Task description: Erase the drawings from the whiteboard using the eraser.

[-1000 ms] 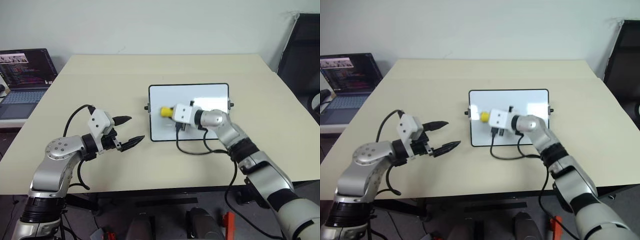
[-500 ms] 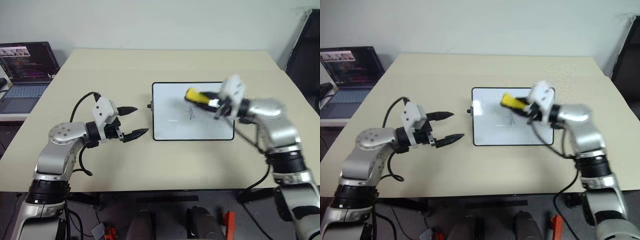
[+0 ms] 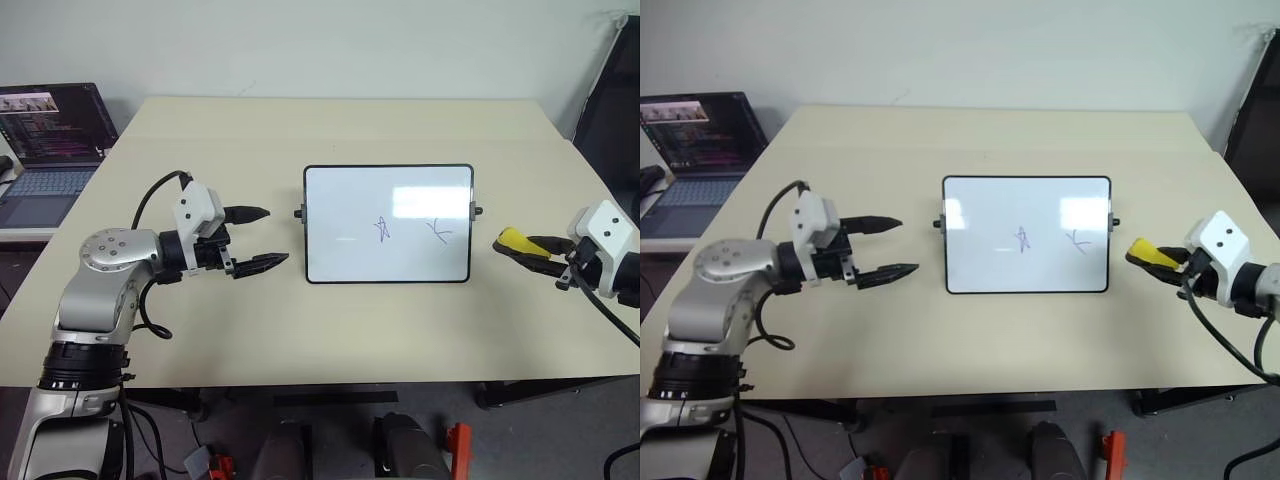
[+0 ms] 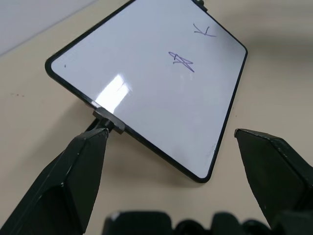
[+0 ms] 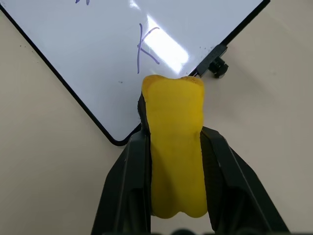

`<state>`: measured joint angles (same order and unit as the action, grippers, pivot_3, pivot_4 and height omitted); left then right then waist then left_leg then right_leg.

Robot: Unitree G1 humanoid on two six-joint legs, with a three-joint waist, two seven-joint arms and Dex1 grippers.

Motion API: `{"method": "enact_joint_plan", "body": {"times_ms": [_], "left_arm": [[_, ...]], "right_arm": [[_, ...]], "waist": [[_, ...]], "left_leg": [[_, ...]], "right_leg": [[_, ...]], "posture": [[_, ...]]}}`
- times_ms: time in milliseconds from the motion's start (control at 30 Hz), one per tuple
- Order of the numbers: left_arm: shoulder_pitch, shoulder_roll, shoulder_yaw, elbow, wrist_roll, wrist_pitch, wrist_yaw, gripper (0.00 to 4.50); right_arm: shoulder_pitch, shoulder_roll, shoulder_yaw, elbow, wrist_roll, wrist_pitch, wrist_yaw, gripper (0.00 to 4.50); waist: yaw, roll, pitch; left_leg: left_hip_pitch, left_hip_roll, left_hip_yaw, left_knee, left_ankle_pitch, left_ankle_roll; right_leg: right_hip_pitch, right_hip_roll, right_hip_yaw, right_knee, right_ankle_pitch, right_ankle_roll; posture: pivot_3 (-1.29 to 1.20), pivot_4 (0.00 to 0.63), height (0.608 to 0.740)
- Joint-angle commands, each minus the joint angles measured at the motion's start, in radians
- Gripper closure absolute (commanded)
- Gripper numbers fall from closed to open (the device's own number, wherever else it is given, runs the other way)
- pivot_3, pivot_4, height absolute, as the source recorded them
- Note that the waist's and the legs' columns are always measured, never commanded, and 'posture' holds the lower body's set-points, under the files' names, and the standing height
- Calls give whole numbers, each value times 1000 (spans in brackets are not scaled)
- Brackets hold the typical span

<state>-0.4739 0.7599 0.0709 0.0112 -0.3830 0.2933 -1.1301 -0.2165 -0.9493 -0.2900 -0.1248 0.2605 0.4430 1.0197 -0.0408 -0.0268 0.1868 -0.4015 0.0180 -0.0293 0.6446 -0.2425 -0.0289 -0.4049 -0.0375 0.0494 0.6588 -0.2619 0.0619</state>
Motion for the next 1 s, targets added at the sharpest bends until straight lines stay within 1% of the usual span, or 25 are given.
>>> {"method": "enact_joint_plan", "body": {"times_ms": [33, 133, 767, 833, 1000], "left_arm": [[-24, 2, 10, -13, -17, -5, -9, 0], [-24, 6, 12, -15, -20, 0, -13, 0], [-5, 0, 8, -42, -22, 19, 3, 0], [-5, -5, 5, -49, -25, 22, 6, 0], [3, -35, -29, -56, -12, 22, 13, 0]], "right_arm": [[-32, -25, -7, 1, -2, -31, -14, 3500], [-40, -36, -15, 13, 1, -36, -11, 3500], [-73, -41, 10, 36, 2, -48, -22, 3500], [-110, -8, 42, 23, 5, -54, -39, 3500], [-282, 206, 208, 18, -56, -130, -170, 3500]], "waist": [[0, 0, 0], [2, 0, 0], [7, 0, 0], [6, 0, 0], [-7, 0, 0]], "left_leg": [[0, 0, 0, 0, 0, 0], [0, 0, 0, 0, 0, 0], [0, 0, 0, 0, 0, 0], [0, 0, 0, 0, 0, 0], [1, 0, 0, 0, 0, 0]], "right_leg": [[0, 0, 0, 0, 0, 0], [0, 0, 0, 0, 2, -4], [0, 0, 0, 1, 2, -4], [0, 0, 0, 1, 2, -4], [0, 0, 0, 4, 3, -4]], "posture": [[0, 150, 740], [0, 150, 740], [0, 150, 740], [0, 150, 740], [0, 150, 740]]}}
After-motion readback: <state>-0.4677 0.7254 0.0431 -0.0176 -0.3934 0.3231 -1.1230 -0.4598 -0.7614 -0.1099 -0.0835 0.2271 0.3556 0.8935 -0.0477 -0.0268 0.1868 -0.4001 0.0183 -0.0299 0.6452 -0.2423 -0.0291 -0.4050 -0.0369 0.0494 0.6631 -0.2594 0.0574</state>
